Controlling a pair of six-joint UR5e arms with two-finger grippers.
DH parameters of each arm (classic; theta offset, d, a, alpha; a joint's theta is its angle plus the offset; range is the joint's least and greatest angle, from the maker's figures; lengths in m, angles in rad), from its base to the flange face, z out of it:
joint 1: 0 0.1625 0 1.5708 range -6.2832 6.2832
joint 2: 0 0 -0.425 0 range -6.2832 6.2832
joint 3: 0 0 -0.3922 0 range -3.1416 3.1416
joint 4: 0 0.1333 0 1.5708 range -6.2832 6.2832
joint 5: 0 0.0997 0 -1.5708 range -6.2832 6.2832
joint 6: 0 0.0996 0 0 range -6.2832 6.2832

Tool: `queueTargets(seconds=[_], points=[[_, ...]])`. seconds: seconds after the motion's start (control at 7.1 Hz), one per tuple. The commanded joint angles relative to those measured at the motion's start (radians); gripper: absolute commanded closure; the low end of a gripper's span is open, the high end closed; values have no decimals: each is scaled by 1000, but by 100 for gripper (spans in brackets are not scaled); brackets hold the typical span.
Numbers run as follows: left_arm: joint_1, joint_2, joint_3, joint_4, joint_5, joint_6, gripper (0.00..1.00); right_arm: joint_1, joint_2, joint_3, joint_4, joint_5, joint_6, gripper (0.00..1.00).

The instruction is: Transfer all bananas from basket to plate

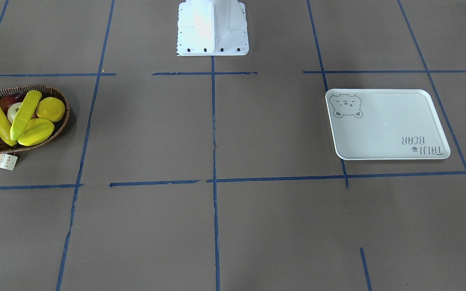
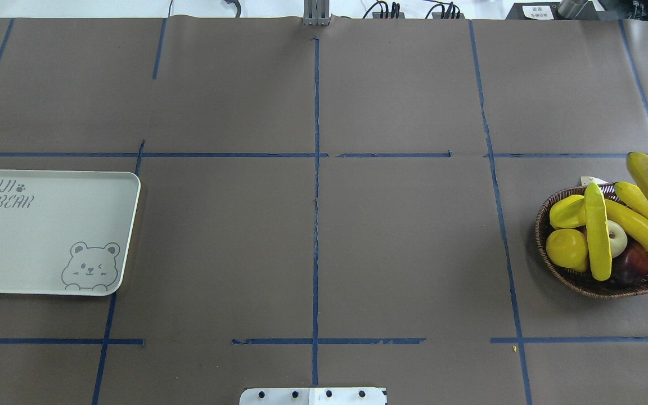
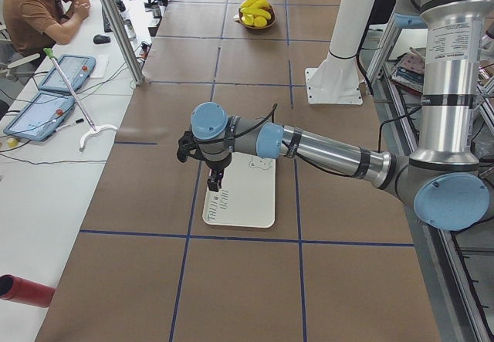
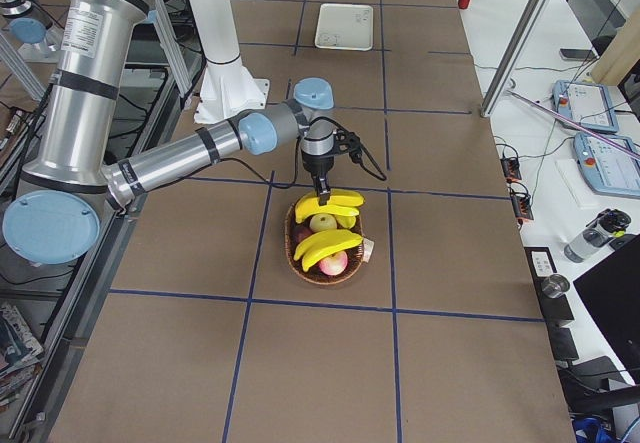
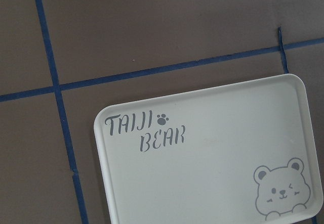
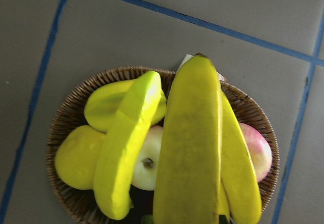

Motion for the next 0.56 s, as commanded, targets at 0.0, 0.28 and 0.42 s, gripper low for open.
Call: queueTargets(seconds=[0.0,0.28,0.42], points=[[1,-46,-10,0,-1,-103,0,-15,213,-21,-46,143,148,100],[17,-118,-14,-34,-49,-214,0,-122,374,-43,-37,212,358,99],[56,-152,-13,-96,-97,-334,0,-200,454,-48,-33,194,504,99]])
